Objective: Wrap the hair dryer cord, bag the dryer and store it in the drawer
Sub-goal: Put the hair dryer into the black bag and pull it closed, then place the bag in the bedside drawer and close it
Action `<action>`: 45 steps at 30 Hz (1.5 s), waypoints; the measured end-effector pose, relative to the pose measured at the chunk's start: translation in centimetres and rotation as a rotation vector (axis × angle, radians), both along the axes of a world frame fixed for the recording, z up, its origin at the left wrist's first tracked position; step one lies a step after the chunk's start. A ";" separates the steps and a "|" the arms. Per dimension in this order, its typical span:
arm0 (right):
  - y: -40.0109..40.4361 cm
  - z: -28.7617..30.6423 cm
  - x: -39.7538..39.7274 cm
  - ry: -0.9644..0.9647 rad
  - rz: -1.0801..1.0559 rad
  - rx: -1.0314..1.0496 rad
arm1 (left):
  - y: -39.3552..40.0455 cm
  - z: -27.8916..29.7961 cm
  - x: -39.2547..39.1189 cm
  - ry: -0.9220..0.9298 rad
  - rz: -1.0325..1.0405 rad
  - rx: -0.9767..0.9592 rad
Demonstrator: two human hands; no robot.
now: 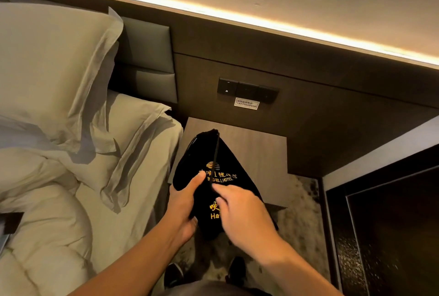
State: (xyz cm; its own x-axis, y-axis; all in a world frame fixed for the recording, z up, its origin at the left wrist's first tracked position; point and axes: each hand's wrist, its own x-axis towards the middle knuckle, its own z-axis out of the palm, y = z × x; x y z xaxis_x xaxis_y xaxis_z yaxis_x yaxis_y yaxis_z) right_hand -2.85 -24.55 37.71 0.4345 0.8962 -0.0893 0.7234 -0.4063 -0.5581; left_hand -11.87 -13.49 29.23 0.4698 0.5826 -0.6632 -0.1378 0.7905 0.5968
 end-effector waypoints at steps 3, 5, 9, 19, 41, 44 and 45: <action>0.7 0.0 -1.3 -0.146 0.101 -0.024 | -0.3 0.1 0.2 -0.041 -0.014 -0.003; 0.8 -0.2 -1.3 -0.198 0.142 -0.035 | -0.3 0.2 0.2 -0.053 -0.015 -0.004; 0.7 -0.5 -0.7 -0.235 0.191 -0.046 | -0.2 0.2 0.1 -0.085 -0.031 -0.032; -2.4 -3.4 4.6 0.740 -0.421 -0.029 | -0.5 -1.2 1.8 0.028 -0.053 -0.019; -3.5 -35.6 24.7 0.694 -0.622 -0.198 | 6.2 -20.0 15.4 0.355 -0.332 -0.038; -1.8 -39.5 28.5 0.596 -0.562 -0.229 | 7.6 -23.9 18.8 0.339 -0.349 0.008; -1.3 -40.6 29.7 0.558 -0.568 -0.212 | 8.0 -25.1 19.8 0.334 -0.346 0.019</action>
